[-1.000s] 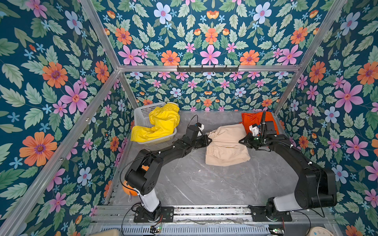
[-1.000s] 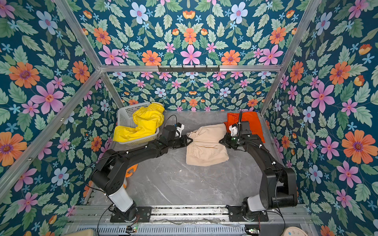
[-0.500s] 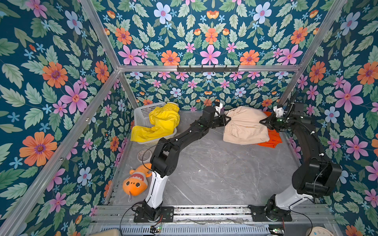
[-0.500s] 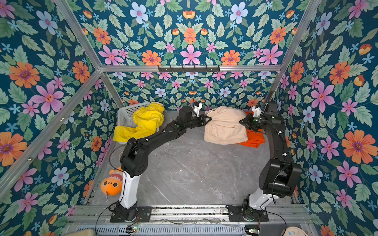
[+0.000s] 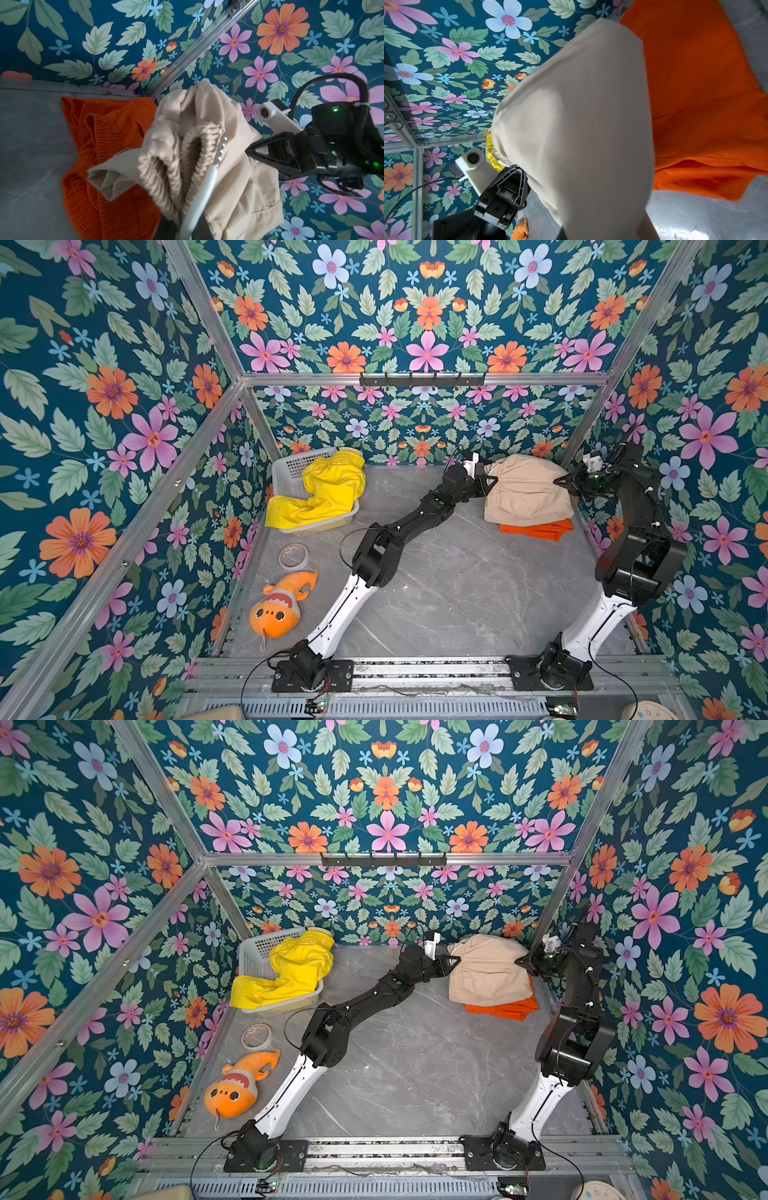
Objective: Fold and stack the shorts
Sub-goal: 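Lower the beige trousers onto the orange shorts and open both grippers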
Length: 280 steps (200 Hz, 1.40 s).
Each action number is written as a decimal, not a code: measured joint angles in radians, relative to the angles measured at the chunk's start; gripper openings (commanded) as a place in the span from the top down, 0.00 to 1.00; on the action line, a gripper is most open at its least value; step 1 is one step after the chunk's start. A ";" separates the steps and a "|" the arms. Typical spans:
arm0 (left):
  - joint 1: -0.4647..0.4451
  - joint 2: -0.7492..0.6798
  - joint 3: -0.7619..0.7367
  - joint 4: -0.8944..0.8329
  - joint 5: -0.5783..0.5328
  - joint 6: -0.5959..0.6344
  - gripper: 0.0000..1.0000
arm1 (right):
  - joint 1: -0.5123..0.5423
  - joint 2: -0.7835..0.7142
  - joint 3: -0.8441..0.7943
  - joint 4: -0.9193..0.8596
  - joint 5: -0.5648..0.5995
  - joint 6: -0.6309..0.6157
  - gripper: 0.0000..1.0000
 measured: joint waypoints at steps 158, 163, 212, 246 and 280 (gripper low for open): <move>0.005 -0.013 -0.146 0.065 -0.330 0.056 0.51 | -0.083 0.540 0.541 0.014 0.020 -0.019 0.97; 0.005 -0.020 -0.152 0.066 -0.330 0.058 0.51 | -0.081 0.525 0.517 0.020 0.016 -0.021 0.97; 0.004 -0.026 -0.135 0.071 -0.308 0.082 0.51 | -0.052 0.344 0.326 0.099 -0.029 -0.029 0.98; 0.000 -0.082 -0.211 0.074 -0.304 0.085 0.52 | 0.025 0.194 0.214 0.134 -0.048 -0.034 0.98; 0.003 -0.203 -0.361 0.085 -0.325 0.108 0.52 | 0.115 0.068 0.182 0.152 -0.072 -0.037 0.99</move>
